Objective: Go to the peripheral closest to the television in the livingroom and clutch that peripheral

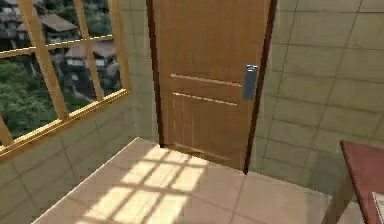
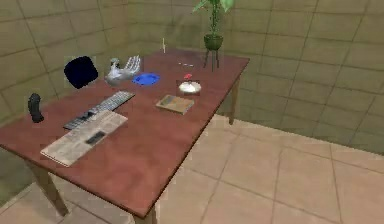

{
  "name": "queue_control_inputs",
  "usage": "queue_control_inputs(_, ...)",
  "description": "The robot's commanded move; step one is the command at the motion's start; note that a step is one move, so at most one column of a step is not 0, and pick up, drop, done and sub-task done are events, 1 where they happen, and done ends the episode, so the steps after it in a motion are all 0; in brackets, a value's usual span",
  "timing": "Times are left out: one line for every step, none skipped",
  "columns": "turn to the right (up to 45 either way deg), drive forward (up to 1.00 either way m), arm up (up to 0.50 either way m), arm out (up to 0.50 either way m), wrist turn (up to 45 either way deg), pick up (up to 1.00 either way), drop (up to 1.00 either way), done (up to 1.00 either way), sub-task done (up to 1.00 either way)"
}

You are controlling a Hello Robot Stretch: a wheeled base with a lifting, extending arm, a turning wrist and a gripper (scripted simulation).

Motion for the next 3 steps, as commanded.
queue_control_inputs(-39.0,0.00,0.00,0.00,0.0,0.00,0.00,0.00,0.00)
queue_control_inputs(0.0,0.05,0.00,0.00,0.0,0.00,0.00,0.00,0.00)
queue_control_inputs(45.0,0.00,0.00,0.00,0.0,0.00,0.00,0.00,0.00)
